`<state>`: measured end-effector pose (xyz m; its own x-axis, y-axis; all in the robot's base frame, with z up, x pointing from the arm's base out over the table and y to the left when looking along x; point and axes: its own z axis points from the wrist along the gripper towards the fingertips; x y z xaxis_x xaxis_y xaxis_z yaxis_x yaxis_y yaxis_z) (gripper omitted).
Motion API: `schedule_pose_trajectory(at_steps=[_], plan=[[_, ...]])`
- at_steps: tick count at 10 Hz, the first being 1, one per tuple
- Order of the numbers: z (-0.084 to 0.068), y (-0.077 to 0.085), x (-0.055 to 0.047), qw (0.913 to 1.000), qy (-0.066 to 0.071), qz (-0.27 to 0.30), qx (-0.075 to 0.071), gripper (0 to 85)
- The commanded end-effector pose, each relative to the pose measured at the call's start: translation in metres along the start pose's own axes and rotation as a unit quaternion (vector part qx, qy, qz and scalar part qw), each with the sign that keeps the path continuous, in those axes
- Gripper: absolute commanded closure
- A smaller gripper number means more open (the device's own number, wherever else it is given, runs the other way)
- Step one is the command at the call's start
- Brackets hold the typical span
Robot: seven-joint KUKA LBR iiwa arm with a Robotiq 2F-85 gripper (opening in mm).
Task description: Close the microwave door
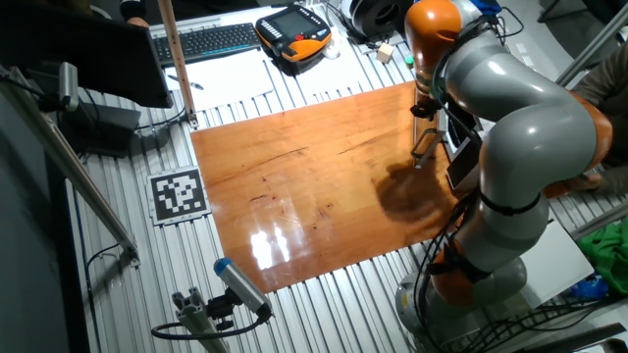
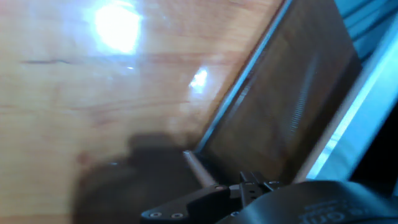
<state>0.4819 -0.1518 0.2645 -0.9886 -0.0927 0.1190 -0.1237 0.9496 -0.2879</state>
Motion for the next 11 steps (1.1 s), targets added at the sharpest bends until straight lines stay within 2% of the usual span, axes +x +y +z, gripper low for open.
schedule_pose_trajectory(at_steps=[1,3,4,5,6,8,10,11], plan=[[0.016,-0.055,0.007,1.0,0.001,-0.003,0.001,85.0],[0.019,-0.069,0.016,0.9998,0.003,-0.014,0.011,85.0],[0.022,-0.075,0.022,0.9996,0.005,-0.019,0.02,85.0],[0.025,-0.078,0.026,0.9992,0.005,-0.024,0.03,85.0],[0.028,-0.08,0.03,0.9991,0.002,-0.025,0.033,85.0],[0.03,-0.083,0.034,0.9981,0.001,-0.036,0.05,85.0],[0.03,-0.083,0.034,0.997,0.005,-0.05,0.06,85.0],[0.03,-0.083,0.034,0.9963,0.007,-0.061,0.06,85.0]])
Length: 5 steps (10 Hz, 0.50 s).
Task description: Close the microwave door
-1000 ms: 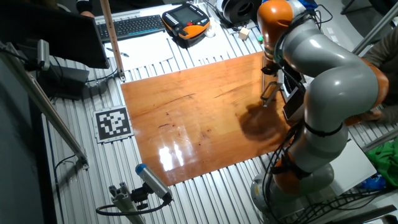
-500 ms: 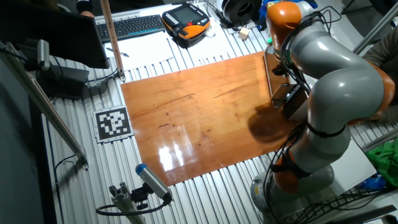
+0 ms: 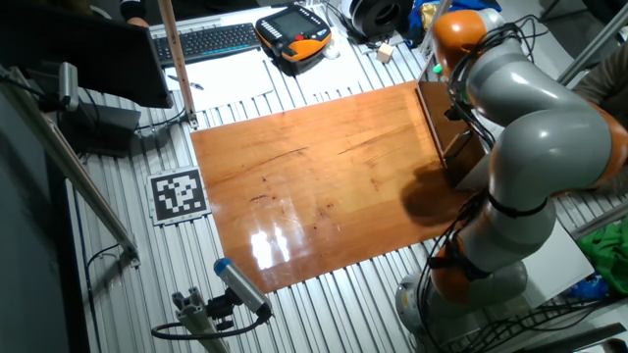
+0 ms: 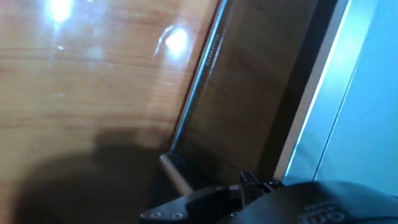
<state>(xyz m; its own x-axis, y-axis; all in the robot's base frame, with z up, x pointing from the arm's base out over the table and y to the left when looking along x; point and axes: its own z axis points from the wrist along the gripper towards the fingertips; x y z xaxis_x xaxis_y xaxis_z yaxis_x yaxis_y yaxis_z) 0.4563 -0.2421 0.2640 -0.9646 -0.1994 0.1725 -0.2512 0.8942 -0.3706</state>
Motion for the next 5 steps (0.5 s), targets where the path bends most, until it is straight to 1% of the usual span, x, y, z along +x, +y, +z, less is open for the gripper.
schedule_pose_trajectory(at_steps=[1,2,3,4,5], plan=[[-0.001,0.002,-0.003,0.9994,0.009,0.01,-0.032,85.0],[-0.006,0.008,-0.012,0.9965,0.007,0.042,-0.072,85.0],[-0.013,0.018,-0.025,0.9932,0.005,0.074,-0.09,85.0],[-0.026,0.028,-0.04,0.99,0.006,0.095,-0.105,85.0],[-0.042,0.042,-0.054,0.9854,0.012,0.111,-0.128,85.0]])
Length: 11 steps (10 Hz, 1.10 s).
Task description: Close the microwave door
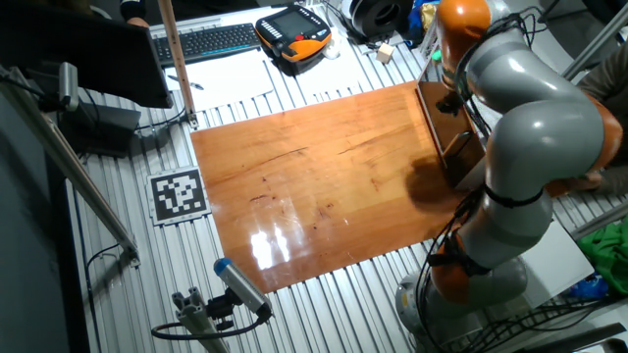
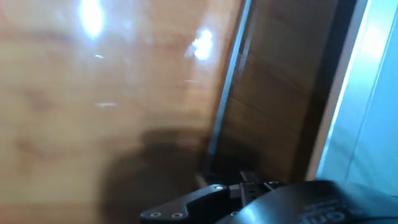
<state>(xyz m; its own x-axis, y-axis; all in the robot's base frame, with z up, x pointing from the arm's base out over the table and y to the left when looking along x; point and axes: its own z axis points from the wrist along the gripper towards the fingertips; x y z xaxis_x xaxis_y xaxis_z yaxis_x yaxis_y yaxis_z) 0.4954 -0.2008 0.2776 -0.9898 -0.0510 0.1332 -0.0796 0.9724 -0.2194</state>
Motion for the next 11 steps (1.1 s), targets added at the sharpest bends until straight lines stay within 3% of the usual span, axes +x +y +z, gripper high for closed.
schedule_pose_trajectory(at_steps=[1,2,3,4,6,7,9,11], plan=[[-0.014,0.044,-0.014,0.9972,0.001,0.052,-0.054,85.0],[-0.018,0.068,-0.019,0.9952,-0.01,0.07,-0.068,85.0],[-0.021,0.094,-0.021,0.9932,-0.012,0.086,-0.077,85.0],[-0.024,0.121,-0.018,0.9912,-0.016,0.102,-0.082,85.0],[-0.034,0.16,-0.011,0.9881,-0.014,0.127,-0.085,85.0],[-0.039,0.174,-0.006,0.9876,-0.014,0.134,-0.081,85.0],[-0.043,0.199,0.006,0.9851,-0.014,0.148,-0.087,85.0],[-0.035,0.214,0.015,0.9849,-0.019,0.143,-0.097,85.0]])
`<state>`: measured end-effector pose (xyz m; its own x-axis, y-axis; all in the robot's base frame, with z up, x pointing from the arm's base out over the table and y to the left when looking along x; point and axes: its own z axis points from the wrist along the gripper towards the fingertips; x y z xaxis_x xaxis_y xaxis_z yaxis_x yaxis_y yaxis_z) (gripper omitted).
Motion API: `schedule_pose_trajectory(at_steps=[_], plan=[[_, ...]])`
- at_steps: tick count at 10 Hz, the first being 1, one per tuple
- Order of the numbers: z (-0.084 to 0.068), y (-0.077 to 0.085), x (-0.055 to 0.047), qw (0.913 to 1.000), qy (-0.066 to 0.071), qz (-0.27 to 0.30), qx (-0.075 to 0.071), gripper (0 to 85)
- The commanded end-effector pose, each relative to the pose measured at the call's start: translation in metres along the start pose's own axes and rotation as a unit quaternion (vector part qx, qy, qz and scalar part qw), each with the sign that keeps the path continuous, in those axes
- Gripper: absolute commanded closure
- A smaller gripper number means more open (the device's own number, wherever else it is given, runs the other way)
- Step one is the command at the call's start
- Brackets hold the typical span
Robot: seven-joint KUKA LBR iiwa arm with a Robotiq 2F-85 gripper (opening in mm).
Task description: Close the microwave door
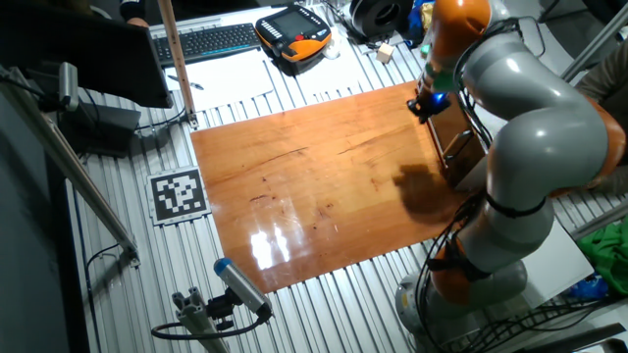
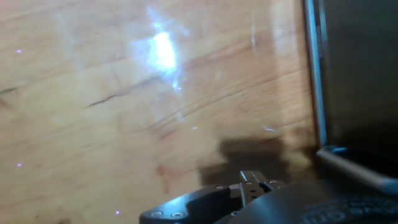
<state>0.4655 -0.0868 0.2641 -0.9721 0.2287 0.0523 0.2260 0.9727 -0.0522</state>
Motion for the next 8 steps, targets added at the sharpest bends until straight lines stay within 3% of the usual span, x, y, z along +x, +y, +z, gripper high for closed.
schedule_pose_trajectory(at_steps=[1,3,5,8], plan=[[0.0022,0.1039,0.0321,1.0,-0.005,0.002,0.005,85.0],[0.008,0.1077,0.0378,0.9999,-0.012,-0.003,0.008,85.0],[0.0093,0.108,0.0372,0.9993,-0.019,-0.019,0.025,85.0],[0.0092,0.1086,0.0377,0.9995,-0.019,-0.02,0.018,85.0]])
